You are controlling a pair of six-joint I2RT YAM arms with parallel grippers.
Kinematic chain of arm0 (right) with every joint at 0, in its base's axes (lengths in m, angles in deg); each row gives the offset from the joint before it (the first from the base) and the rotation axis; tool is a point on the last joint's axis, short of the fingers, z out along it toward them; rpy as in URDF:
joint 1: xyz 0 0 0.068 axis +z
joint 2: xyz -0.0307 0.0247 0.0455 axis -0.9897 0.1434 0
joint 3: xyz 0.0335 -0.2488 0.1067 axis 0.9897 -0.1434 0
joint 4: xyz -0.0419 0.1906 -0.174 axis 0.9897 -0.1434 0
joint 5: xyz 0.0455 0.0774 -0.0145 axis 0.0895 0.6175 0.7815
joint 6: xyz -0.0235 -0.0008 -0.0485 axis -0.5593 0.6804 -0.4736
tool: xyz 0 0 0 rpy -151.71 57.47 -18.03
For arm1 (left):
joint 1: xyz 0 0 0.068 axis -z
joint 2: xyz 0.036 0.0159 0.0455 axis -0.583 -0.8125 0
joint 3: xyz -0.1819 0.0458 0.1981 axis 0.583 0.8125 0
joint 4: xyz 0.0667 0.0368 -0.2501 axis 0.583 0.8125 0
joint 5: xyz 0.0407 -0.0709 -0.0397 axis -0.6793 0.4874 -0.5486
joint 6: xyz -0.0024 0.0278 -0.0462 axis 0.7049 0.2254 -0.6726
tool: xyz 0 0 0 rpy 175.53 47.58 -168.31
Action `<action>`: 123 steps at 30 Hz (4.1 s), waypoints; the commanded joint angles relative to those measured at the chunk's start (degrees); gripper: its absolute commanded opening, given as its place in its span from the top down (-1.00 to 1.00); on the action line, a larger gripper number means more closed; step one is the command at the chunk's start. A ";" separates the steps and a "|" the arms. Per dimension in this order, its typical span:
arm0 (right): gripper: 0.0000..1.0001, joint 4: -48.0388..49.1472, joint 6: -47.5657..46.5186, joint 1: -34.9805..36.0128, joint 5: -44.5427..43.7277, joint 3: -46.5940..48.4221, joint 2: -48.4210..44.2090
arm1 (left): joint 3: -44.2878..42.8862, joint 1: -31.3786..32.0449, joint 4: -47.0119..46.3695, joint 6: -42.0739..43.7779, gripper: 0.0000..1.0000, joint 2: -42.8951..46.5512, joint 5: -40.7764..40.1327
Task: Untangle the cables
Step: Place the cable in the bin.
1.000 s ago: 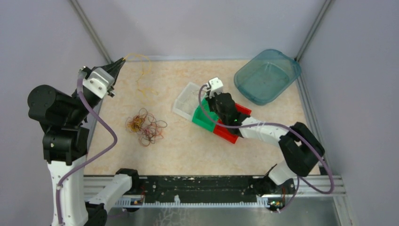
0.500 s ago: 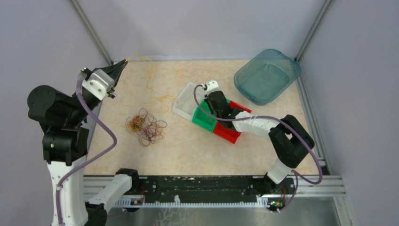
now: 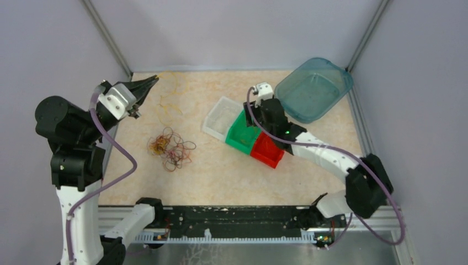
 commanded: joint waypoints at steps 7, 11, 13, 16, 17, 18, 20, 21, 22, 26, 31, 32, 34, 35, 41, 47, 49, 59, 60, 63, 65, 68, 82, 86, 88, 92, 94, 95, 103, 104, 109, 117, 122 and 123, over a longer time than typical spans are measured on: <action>-0.50 25.07 6.07 -2.09 52.78 2.00 -15.48 | 3.45 -0.20 3.82 -8.54 1.00 -1.45 20.56; -0.53 37.89 12.47 -0.71 62.47 0.74 -14.68 | 6.39 -0.19 1.95 -13.75 1.00 -1.53 22.66; -0.53 37.38 11.45 1.62 64.18 2.08 -13.43 | 7.25 -0.21 1.37 -15.39 1.00 -1.64 23.40; -0.53 36.00 8.46 6.40 63.45 4.43 -10.65 | 8.81 -0.13 -0.51 -18.31 1.00 -1.51 24.46; -0.53 36.17 8.42 7.61 62.88 5.10 -9.44 | 9.13 -0.18 -1.04 -19.09 1.00 -1.39 24.90; -0.51 37.06 8.94 8.33 62.35 5.63 -8.27 | 9.32 -0.21 -1.68 -19.73 1.00 -1.30 25.32; -0.46 39.82 10.40 9.51 60.14 5.80 -5.94 | 9.40 -0.19 -2.46 -21.08 1.00 -1.19 25.24; -0.42 41.67 11.07 9.85 59.44 5.73 -5.05 | 9.38 -0.21 -2.50 -21.25 1.00 -1.15 25.24; -0.36 43.23 11.48 10.23 58.71 5.69 -4.12 | 9.44 -0.21 -2.52 -21.37 1.00 -1.08 25.16; -0.04 46.36 11.90 11.62 54.95 6.37 -1.07 | 10.11 -0.19 -1.89 -22.32 1.00 -0.70 25.23; 0.28 48.47 11.95 12.06 50.26 5.76 -0.46 | 11.40 -0.17 -1.53 -22.14 1.00 0.36 24.31; 0.34 48.91 11.83 12.05 49.51 5.35 -0.67 | 11.52 -0.19 -1.73 -22.26 1.00 0.47 24.32; 0.46 49.41 11.42 12.06 49.00 4.92 -1.04 | 11.84 -0.21 -2.10 -22.75 1.00 0.47 24.29; 0.57 49.32 11.32 12.05 48.89 4.78 -1.25 | 11.97 -0.21 -2.22 -22.85 1.00 0.47 24.22; 1.00 42.51 6.78 11.37 45.08 3.35 -5.05 | 12.48 -0.19 1.64 -18.07 0.44 0.11 20.28; 1.00 33.61 1.88 3.73 39.99 -2.61 -11.87 | 15.02 -0.21 7.92 -9.77 -0.88 0.82 8.05; 1.00 33.23 2.53 0.28 39.34 -5.62 -13.15 | 16.43 -0.21 8.18 -8.79 -0.99 1.49 4.43; 1.00 26.13 0.57 -5.00 34.40 -10.44 -9.91 | 18.99 -0.16 11.64 -4.12 -0.99 0.57 -10.89; 1.00 27.74 1.57 -5.00 33.83 -11.09 -9.32 | 19.55 -0.22 11.31 -3.89 -0.99 0.60 -12.09; 1.00 30.66 2.88 -5.00 31.97 -10.99 -6.74 | 21.34 -0.30 10.32 -3.79 -0.99 1.37 -14.33; 1.00 31.34 2.73 -5.00 30.12 -10.08 -5.03 | 22.06 -0.29 9.33 -4.23 -0.99 2.10 -15.27; 1.00 32.55 1.50 -5.08 26.56 -9.80 -2.57 | 22.68 -0.30 7.82 -5.34 -0.99 3.31 -17.31; 1.00 29.23 -0.23 -5.53 20.04 -15.70 -1.65 | 23.20 -0.30 4.26 -8.60 -0.99 4.10 -18.76; 1.00 27.80 -1.46 -5.53 20.74 -12.43 -0.64 | 22.92 -0.30 4.05 -8.32 -0.96 4.35 -18.32; 1.00 24.56 -2.14 -5.51 20.78 -8.62 1.15 | 22.39 -0.29 4.49 -8.10 -0.93 4.29 -17.86; 1.00 19.85 -3.15 -5.62 20.24 -4.09 4.07 | 21.88 -0.27 4.73 -7.61 -0.90 4.35 -17.75; 1.00 19.34 -3.51 -5.62 19.95 -4.40 4.85 | 22.01 -0.30 4.78 -7.04 -0.88 4.42 -17.78; 1.00 20.17 -3.80 -5.63 19.82 -5.21 4.98 | 22.07 -0.29 4.79 -6.94 -0.87 4.44 -17.79; 1.00 19.78 -10.18 -5.79 15.65 -4.09 8.33 | 21.01 -0.29 5.26 -7.82 -0.84 3.26 -17.58; 1.00 18.49 -10.42 -5.80 15.38 -3.68 8.89 | 20.67 -0.26 5.49 -7.81 -0.83 3.13 -17.67; 1.00 16.98 -6.23 -5.67 15.47 -7.83 6.63 | 20.29 -0.30 6.74 -6.69 -0.92 2.68 -18.59; 0.47 9.50 -1.08 -5.53 17.33 -4.96 7.93 | 18.64 -0.29 16.09 -3.36 -0.99 -3.83 -17.86; -0.09 7.13 0.72 -5.62 11.28 -2.36 2.59 | 21.26 -2.45 22.66 3.19 -0.99 -8.31 -18.56; -0.21 7.47 0.80 -5.62 10.47 -2.44 1.03 | 22.90 -3.68 22.87 4.42 -0.99 -8.69 -17.83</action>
